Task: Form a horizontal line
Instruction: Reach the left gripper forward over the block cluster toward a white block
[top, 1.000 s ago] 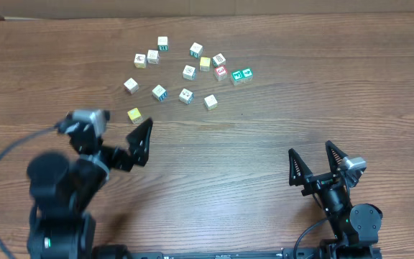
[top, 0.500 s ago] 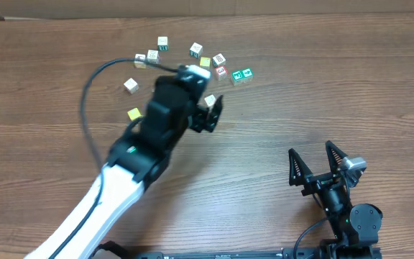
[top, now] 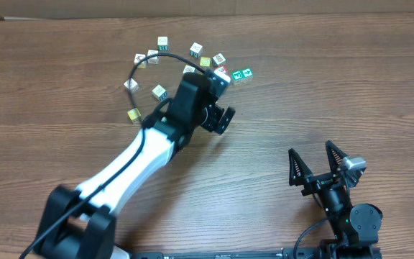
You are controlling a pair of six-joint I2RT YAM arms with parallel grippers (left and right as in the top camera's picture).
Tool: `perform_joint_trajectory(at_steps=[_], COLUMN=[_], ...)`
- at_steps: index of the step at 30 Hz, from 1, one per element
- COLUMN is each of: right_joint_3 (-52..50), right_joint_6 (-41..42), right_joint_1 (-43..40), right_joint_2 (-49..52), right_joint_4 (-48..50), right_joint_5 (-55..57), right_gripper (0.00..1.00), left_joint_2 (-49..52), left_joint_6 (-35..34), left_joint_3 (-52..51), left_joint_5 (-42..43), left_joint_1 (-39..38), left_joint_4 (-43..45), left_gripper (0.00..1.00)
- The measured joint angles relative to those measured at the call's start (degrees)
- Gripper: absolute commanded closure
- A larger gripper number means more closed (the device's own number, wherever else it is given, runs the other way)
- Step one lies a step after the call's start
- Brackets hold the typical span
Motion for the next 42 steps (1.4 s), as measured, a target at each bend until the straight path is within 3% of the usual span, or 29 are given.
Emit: perform_joint_trajectory(at_steps=[6,14,18,31,42], right_joint_3=[0.0,0.0,0.0,0.0,0.0], right_joint_6=[-0.02,-0.02,-0.02,0.02,0.0], right_joint_1=[0.0,0.02,0.0,0.0,0.0], right_joint_2=[0.0,0.0,0.0,0.0,0.0], right_joint_4=[0.0,-0.04,-0.04,-0.04,-0.07], right_joint_5=[0.02,0.0,0.0,0.0,0.0], right_gripper=[0.0,0.0,0.0,0.0,0.0], left_joint_2=[13.03,23.3,26.64,31.93,34.56], left_joint_6=[5.53,8.48,9.9,12.61,13.22], left_joint_3=[17.4,34.69,35.41,35.41,35.41], left_joint_5=[2.27,2.67,2.67,2.64,2.62], left_joint_1=[1.01,3.19,3.93,4.26,4.26], left_joint_4=[-16.55,-24.57,-26.51,-27.63,-26.73], left_gripper=[0.0,0.04,0.13,0.19,0.33])
